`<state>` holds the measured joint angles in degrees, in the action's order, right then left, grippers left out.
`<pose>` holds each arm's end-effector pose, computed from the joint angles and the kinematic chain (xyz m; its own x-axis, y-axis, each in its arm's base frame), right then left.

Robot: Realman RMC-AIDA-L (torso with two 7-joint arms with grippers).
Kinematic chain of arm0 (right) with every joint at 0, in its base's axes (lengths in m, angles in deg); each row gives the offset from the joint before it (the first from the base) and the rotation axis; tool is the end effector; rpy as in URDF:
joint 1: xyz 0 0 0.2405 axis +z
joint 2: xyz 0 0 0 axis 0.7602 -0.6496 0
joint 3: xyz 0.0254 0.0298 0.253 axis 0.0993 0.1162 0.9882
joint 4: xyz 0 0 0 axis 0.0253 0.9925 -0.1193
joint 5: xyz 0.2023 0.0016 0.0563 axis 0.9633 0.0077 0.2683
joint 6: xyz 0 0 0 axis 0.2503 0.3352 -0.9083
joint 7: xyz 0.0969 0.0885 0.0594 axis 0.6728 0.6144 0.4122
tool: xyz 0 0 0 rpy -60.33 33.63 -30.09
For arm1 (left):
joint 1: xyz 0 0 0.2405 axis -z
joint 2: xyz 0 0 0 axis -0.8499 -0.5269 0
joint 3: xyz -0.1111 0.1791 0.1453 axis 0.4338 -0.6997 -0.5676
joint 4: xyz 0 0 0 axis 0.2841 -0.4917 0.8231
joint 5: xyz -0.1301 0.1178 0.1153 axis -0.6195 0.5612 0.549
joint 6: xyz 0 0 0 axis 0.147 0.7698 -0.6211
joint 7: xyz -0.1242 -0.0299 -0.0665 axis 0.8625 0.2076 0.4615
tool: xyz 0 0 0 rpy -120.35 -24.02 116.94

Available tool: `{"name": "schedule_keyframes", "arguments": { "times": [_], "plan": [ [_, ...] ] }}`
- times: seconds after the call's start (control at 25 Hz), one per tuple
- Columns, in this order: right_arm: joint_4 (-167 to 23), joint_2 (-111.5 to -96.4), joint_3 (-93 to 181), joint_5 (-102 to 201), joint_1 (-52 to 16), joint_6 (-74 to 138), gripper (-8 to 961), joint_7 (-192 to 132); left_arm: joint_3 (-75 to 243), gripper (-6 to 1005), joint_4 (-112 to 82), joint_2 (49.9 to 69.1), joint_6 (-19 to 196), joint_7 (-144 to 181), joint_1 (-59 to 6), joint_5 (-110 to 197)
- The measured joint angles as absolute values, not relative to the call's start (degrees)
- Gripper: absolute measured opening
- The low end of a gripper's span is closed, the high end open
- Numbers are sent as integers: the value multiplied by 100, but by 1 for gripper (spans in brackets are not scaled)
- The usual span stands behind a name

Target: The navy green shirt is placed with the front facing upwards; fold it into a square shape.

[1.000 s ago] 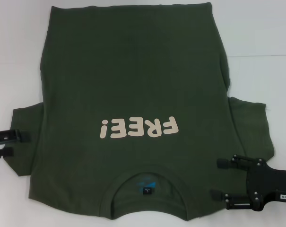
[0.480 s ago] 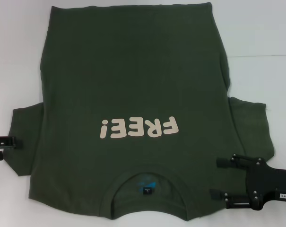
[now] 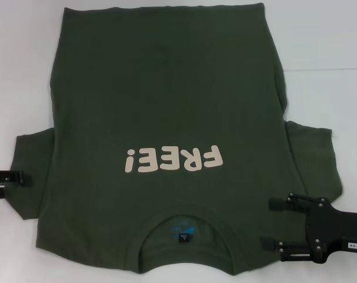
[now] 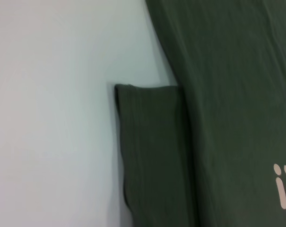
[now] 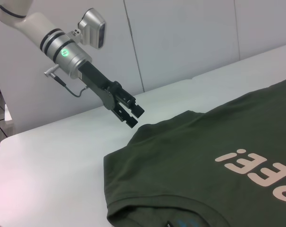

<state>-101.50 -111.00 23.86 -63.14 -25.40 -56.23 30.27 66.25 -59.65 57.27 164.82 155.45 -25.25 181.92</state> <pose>0.3099 0.2670 -0.0112 0.8160 -0.3074 -0.4895 -0.4197 -0.8974 -0.1360 -0.3494 0.3406 0.0869 0.1099 0.9064 0.4079 0.9781 -0.0257 -0.2064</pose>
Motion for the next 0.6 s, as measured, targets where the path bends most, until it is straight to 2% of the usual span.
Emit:
{"name": "schedule_keyframes", "arguments": {
  "times": [0.6],
  "plan": [
    [-10139,-11099,2386,-6314,-2531,-5556,911,3028,6470,874,-5907,5773,16045,15542,-2521,18283]
  ]
}}
